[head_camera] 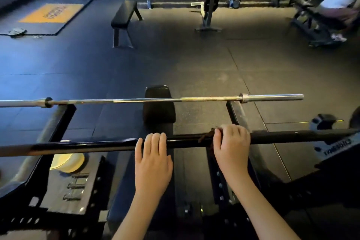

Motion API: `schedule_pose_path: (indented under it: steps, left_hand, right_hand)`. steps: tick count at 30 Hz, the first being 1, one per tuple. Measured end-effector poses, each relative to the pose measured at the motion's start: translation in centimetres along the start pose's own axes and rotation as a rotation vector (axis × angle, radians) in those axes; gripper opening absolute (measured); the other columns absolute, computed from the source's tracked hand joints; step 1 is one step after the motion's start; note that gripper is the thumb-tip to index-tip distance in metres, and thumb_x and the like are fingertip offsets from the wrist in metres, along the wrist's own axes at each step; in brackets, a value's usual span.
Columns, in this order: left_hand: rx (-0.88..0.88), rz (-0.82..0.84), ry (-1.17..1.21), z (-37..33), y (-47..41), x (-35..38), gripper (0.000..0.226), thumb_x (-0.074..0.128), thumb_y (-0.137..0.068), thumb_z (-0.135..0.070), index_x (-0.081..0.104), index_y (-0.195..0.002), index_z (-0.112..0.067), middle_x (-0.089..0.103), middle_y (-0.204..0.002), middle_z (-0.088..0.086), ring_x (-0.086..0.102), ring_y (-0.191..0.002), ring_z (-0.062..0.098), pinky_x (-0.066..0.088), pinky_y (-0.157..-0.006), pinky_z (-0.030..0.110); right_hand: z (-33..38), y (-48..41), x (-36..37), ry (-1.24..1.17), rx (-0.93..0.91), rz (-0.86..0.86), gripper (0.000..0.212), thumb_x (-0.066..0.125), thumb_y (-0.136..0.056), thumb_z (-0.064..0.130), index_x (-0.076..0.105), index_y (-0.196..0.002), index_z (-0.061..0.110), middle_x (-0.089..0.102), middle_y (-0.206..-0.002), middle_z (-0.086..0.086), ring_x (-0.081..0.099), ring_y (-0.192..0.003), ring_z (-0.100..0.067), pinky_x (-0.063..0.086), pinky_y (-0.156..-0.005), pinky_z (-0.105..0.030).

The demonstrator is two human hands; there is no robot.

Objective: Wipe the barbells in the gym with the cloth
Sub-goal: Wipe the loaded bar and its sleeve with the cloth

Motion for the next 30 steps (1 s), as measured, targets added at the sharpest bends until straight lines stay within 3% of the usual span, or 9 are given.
schedule_pose_path:
  steps: [8, 11, 13, 17, 20, 22, 25, 28, 30]
  left_hand:
    - [0.011, 0.269, -0.068, -0.2, -0.4, -0.5, 0.08, 0.084, -0.061, -0.028, 0.056, -0.129, 0.004, 0.058, -0.126, 0.02, 0.052, -0.124, 0.037, 0.027, -0.111, 0.054]
    - [0.107, 0.368, -0.1, -1.6, -2.4, -1.7, 0.064, 0.061, -0.087, -0.039, 0.045, -0.14, -0.006, 0.048, -0.14, 0.01, 0.036, -0.139, 0.028, 0.011, -0.118, 0.054]
    - [0.215, 0.38, 0.032, -2.8, -4.6, -1.5, 0.051, 0.047, -0.095, -0.04, 0.04, -0.142, -0.018, 0.041, -0.145, -0.001, 0.028, -0.141, 0.019, -0.001, -0.119, 0.049]
    - [0.317, 0.554, 0.175, -5.4, -8.8, 0.5, 0.063, 0.058, -0.089, -0.048, 0.039, -0.143, -0.023, 0.039, -0.148, -0.001, 0.03, -0.14, 0.019, 0.01, -0.12, 0.046]
    - [0.295, 0.734, 0.195, -6.3, -9.3, 2.3, 0.047, 0.062, -0.087, -0.046, 0.056, -0.129, -0.025, 0.057, -0.126, -0.001, 0.055, -0.114, 0.017, 0.043, -0.101, 0.036]
    - [0.246, 0.79, 0.198, -6.2, -9.0, 2.6, 0.029, 0.058, -0.089, -0.045, 0.064, -0.11, -0.025, 0.065, -0.099, -0.005, 0.062, -0.09, 0.014, 0.052, -0.083, 0.031]
    - [0.244, 0.74, 0.133, -6.2, -9.0, 2.1, 0.023, 0.055, -0.091, -0.043, 0.065, -0.097, -0.024, 0.062, -0.083, -0.008, 0.062, -0.078, 0.012, 0.053, -0.074, 0.029]
    - [0.267, 0.668, 0.076, -6.6, -9.1, 1.4, 0.022, 0.052, -0.092, -0.045, 0.062, -0.098, -0.026, 0.053, -0.079, -0.011, 0.054, -0.072, 0.011, 0.044, -0.065, 0.026]
    - [0.273, 0.651, 0.052, -6.7, -8.9, 1.3, 0.025, 0.052, -0.092, -0.047, 0.062, -0.102, -0.027, 0.052, -0.08, -0.011, 0.051, -0.072, 0.01, 0.041, -0.064, 0.025]
  right_hand:
    - [0.7, -0.4, -0.4, -0.004, 0.121, 0.123, 0.024, 0.05, -0.095, 0.027, 0.065, -0.092, 0.009, 0.066, -0.087, -0.006, 0.062, -0.091, -0.028, 0.053, -0.086, -0.049]
    - [1.4, -0.3, -0.4, -0.004, 0.21, 0.137, 0.024, 0.051, -0.093, 0.027, 0.066, -0.093, 0.009, 0.066, -0.089, -0.005, 0.063, -0.093, -0.026, 0.053, -0.087, -0.047]
    - [1.2, -0.1, -0.5, -0.054, 0.23, 0.163, 0.025, 0.049, -0.094, 0.029, 0.066, -0.098, 0.012, 0.066, -0.094, -0.002, 0.061, -0.099, -0.023, 0.051, -0.091, -0.045]
    - [-0.8, -0.5, -1.0, -0.173, 0.089, 0.348, 0.032, 0.042, -0.096, 0.037, 0.064, -0.11, 0.018, 0.062, -0.108, 0.004, 0.052, -0.112, -0.013, 0.043, -0.103, -0.037]
    - [-4.6, -1.8, -1.9, -0.117, 0.074, 0.327, 0.029, 0.045, -0.095, 0.034, 0.065, -0.108, 0.018, 0.062, -0.103, 0.006, 0.05, -0.104, -0.005, 0.047, -0.099, -0.039]
    - [-5.9, -1.8, -2.3, -0.095, 0.186, 0.2, 0.021, 0.05, -0.094, 0.029, 0.066, -0.1, 0.017, 0.062, -0.096, 0.006, 0.047, -0.099, -0.003, 0.048, -0.098, -0.046]
    - [-3.0, -1.0, -1.0, -0.098, 0.248, 0.114, 0.024, 0.045, -0.096, 0.031, 0.065, -0.095, 0.017, 0.063, -0.094, 0.005, 0.055, -0.099, -0.013, 0.046, -0.101, -0.046]
    - [-0.7, -0.9, -0.4, -0.172, -0.035, 0.233, 0.029, 0.042, -0.096, 0.033, 0.067, -0.099, 0.018, 0.065, -0.095, 0.005, 0.058, -0.098, -0.013, 0.047, -0.095, -0.034]
    - [-3.3, -1.7, -1.1, -0.162, -0.1, 0.306, 0.033, 0.04, -0.097, 0.035, 0.067, -0.103, 0.018, 0.066, -0.098, 0.006, 0.059, -0.098, -0.012, 0.047, -0.093, -0.031]
Point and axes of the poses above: each hand's wrist, its own y-axis away from the middle knuckle, its own x-axis out of the palm, z = x × y, the point moved 5 cm from there along -y, towards the middle knuckle
